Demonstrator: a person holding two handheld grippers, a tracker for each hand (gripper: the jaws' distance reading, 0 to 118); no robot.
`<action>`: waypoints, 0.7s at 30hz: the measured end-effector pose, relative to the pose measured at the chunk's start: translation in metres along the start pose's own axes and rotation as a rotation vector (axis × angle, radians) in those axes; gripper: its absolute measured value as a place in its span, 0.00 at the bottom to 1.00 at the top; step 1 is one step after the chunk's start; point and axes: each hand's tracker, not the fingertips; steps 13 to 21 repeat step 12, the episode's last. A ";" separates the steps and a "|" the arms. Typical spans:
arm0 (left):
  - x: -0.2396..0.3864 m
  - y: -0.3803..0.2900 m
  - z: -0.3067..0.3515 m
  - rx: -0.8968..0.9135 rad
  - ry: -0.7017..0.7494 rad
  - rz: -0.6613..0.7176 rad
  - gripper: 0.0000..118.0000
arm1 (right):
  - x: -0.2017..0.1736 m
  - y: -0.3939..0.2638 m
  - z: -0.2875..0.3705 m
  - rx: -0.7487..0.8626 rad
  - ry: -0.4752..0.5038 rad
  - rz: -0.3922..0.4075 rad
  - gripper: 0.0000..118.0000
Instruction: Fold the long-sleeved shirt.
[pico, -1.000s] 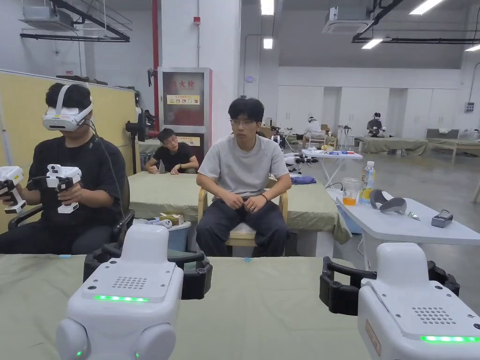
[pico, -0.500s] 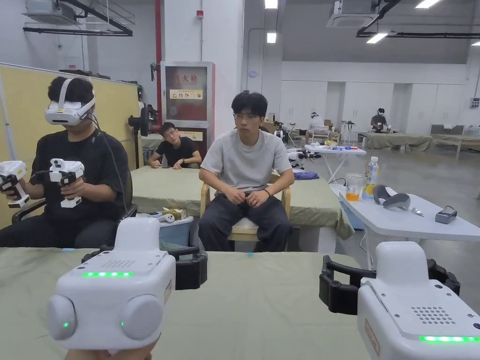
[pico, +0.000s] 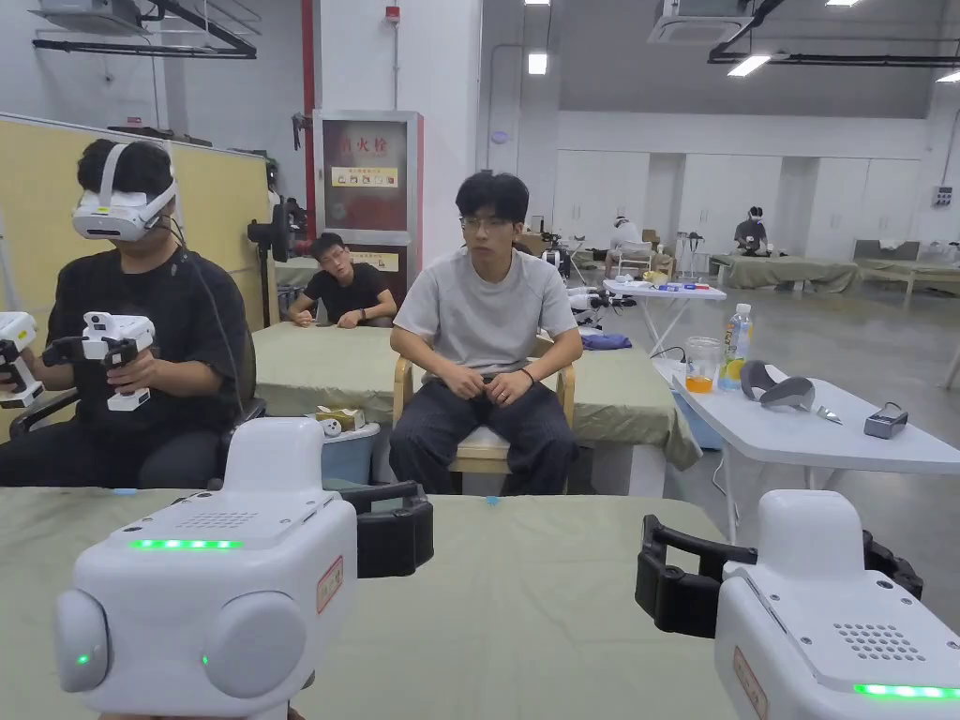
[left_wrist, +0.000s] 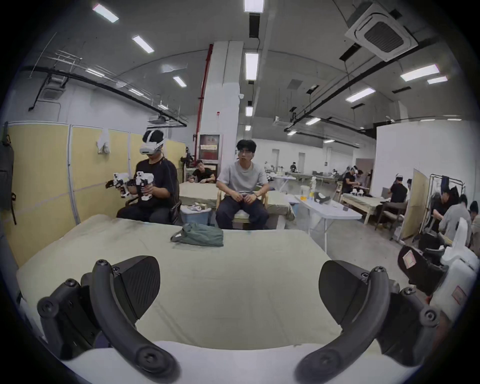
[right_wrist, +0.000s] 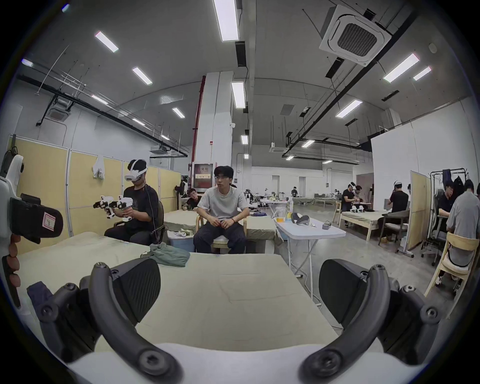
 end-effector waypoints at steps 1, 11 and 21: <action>-0.001 0.000 -0.001 -0.001 -0.005 0.006 1.00 | 0.000 -0.001 0.000 -0.002 0.003 -0.003 1.00; -0.006 -0.008 -0.011 -0.015 0.054 0.035 1.00 | -0.012 -0.009 -0.003 -0.022 0.009 0.021 1.00; -0.008 -0.007 -0.010 -0.022 0.054 0.029 1.00 | -0.012 -0.009 -0.004 -0.023 0.006 0.030 1.00</action>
